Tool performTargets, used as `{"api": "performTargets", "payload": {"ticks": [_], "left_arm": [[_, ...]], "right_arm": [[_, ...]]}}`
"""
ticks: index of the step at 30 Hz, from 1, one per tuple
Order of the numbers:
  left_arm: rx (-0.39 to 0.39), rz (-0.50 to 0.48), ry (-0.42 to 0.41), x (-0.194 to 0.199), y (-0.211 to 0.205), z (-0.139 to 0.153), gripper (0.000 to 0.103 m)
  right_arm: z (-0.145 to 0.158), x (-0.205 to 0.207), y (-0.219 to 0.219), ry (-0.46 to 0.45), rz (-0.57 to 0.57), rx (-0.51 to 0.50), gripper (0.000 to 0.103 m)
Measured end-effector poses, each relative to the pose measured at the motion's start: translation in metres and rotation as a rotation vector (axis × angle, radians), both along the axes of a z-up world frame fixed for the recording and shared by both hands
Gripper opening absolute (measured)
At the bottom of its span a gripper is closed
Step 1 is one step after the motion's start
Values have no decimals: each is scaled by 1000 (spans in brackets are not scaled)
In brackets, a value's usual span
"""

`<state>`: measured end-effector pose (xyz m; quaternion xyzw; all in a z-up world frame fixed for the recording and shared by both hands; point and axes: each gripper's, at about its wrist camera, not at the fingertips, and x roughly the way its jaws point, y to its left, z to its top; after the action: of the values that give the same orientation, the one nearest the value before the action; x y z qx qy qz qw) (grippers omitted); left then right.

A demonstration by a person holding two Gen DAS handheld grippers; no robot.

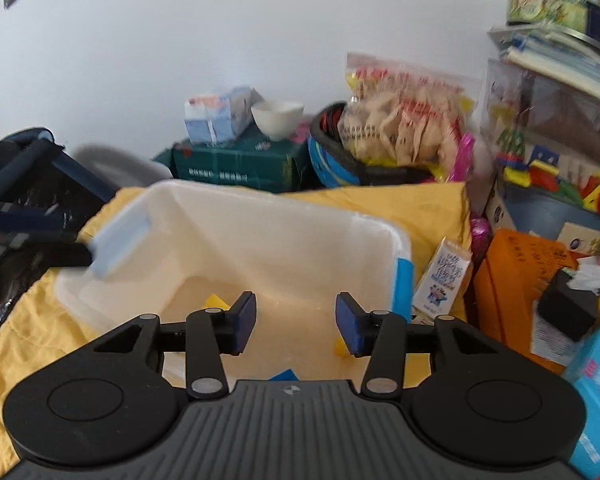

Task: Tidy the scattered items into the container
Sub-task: 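Carry the disc and yellow brick over the bin and open both tools, then return to the pile and grasp the white race car with the right tool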

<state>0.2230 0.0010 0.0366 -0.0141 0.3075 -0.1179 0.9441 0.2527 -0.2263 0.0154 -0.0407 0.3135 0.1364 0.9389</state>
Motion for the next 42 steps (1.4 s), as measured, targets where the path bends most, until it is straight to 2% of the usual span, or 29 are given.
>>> {"api": "performTargets", "payload": {"ticks": [2,5,10,14,19,23,26,30,33,36,38,39,40,41,42], "left_arm": [[9,-18,21,-29,-1,-9,70],[48,-50,95,-72,-3,-37,70],[74,-131,243,-123,-10,-90,69],[46,-190,330,-147,-14,-114,67],[26,-275,339,-158,-24,-117,67],[48,-360,370,-166,-42,-119,65],[53,-379,398,-177,-51,-123,64],[-1,-383,456,-180,-51,-129,64],[-17,-336,498,-174,-49,-140,63],[-102,-273,553,-161,-44,-154,61],[-129,-225,562,-153,-43,-160,49],[-132,-214,555,-151,-43,-161,47],[-127,-211,549,-148,-45,-161,39],[-125,-205,542,-147,-45,-159,27],[-104,-204,539,-147,-47,-158,22]], "right_arm": [[5,-21,-8,-13,28,28,50],[-2,-59,-15,15,64,1,50],[-38,-113,-25,149,86,-55,50],[-61,-152,-34,244,97,-58,45],[-78,-176,-35,306,140,-119,36],[-80,-163,-36,268,101,-133,29],[-95,-154,-27,284,103,-201,28],[-108,-169,-24,357,150,-242,28],[-105,-199,-24,355,174,-245,28],[-101,-225,-25,314,154,-263,28],[-96,-234,-30,309,140,-237,28],[-95,-235,-32,317,134,-221,28],[-94,-236,-34,327,132,-210,29],[-94,-236,-36,332,132,-204,29],[-94,-237,-37,334,132,-205,29]]}}
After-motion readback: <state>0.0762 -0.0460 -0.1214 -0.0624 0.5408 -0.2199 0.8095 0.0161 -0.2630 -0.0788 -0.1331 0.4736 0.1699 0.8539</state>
